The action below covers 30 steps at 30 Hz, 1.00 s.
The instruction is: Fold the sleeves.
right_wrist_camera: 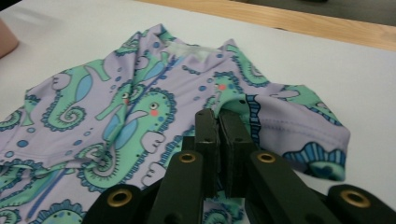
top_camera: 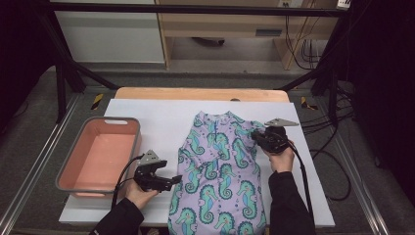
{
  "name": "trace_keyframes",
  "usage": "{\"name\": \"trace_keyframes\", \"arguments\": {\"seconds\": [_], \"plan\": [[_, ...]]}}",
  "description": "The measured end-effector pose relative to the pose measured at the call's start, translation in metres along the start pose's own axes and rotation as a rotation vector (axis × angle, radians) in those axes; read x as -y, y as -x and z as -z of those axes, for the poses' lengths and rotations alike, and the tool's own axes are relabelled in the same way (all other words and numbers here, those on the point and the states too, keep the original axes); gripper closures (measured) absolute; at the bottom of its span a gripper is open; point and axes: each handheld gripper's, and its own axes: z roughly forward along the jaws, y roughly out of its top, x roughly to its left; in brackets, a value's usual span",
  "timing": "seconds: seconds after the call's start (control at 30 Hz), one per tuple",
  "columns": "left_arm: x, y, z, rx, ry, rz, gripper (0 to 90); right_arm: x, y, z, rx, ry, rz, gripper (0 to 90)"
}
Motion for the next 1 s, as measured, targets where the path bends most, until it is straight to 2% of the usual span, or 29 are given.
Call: {"name": "trace_keyframes", "arguments": {"seconds": [0.23, 0.4, 0.57, 0.77, 1.0], "plan": [[0.0, 0.001, 0.0, 0.0, 0.0, -0.007, 11.7, -0.006, -0.023, -0.013, -0.061, -0.032, 0.063, 87.1], [0.0, 0.0, 0.0, 0.001, 0.002, -0.004, 11.7, -0.003, -0.037, -0.025, -0.083, -0.079, 0.101, 86.9], [0.0, 0.001, 0.0, 0.002, 0.001, -0.006, 11.6, 0.001, -0.042, -0.034, -0.089, -0.127, 0.126, 86.7], [0.0, 0.001, -0.001, 0.002, -0.004, -0.007, 11.6, 0.004, -0.046, -0.038, -0.098, -0.153, 0.16, 85.6], [0.0, 0.001, -0.001, 0.004, -0.003, -0.009, 11.7, 0.01, -0.056, -0.047, -0.125, -0.193, 0.188, 78.4]]}}
